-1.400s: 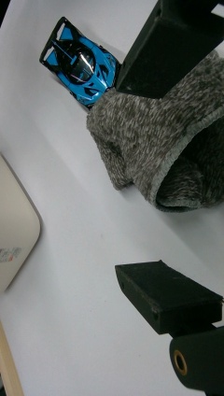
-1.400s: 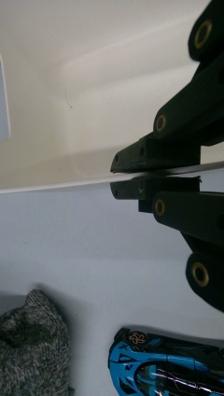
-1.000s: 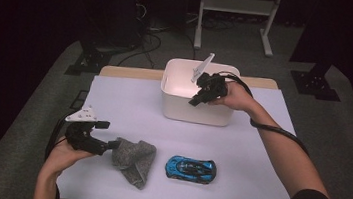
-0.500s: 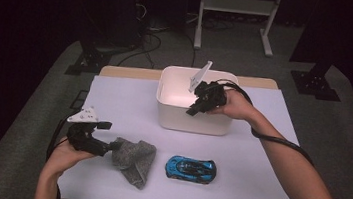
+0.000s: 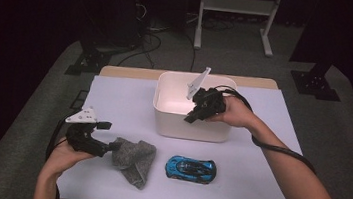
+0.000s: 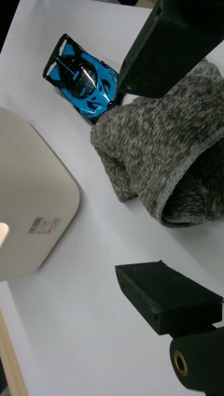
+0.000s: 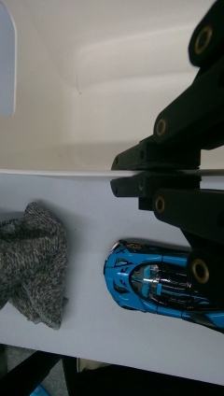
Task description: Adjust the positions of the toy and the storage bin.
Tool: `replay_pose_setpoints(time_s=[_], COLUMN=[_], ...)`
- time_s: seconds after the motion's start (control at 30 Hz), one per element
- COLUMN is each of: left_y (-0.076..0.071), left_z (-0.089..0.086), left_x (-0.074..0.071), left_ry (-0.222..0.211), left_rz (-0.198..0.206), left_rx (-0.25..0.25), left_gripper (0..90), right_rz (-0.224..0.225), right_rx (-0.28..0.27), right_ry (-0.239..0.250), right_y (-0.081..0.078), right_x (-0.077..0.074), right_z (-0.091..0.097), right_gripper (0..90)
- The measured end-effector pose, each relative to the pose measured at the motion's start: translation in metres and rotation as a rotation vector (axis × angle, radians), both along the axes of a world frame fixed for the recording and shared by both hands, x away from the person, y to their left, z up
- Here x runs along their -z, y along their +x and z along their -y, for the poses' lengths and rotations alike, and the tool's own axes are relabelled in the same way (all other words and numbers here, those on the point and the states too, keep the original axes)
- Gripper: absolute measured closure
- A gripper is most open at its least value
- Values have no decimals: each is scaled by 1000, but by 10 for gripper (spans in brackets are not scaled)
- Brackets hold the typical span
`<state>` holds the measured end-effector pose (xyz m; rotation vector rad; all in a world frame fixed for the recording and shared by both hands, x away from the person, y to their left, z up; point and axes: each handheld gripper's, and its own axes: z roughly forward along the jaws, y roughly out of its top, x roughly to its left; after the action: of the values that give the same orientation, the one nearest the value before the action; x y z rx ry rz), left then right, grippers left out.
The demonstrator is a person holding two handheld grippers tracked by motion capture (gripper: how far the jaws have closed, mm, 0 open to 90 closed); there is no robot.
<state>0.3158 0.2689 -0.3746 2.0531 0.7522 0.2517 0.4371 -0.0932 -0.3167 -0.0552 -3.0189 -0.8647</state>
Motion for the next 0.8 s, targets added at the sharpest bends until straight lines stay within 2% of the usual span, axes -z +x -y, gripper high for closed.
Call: replay_pose_setpoints(time_s=[0.23,0.8], left_y=[0,-3], left_z=[2,3], left_x=[1,-4], left_ry=[11,2], left_rz=[-1,13], left_rx=[5,16], left_gripper=[99,99], right_rz=[-1,2], right_rx=[2,-6], right_ry=[-6,-9], right_y=[-8,-20], right_x=[2,3], right_z=[-1,-3], right_gripper=[868,867])
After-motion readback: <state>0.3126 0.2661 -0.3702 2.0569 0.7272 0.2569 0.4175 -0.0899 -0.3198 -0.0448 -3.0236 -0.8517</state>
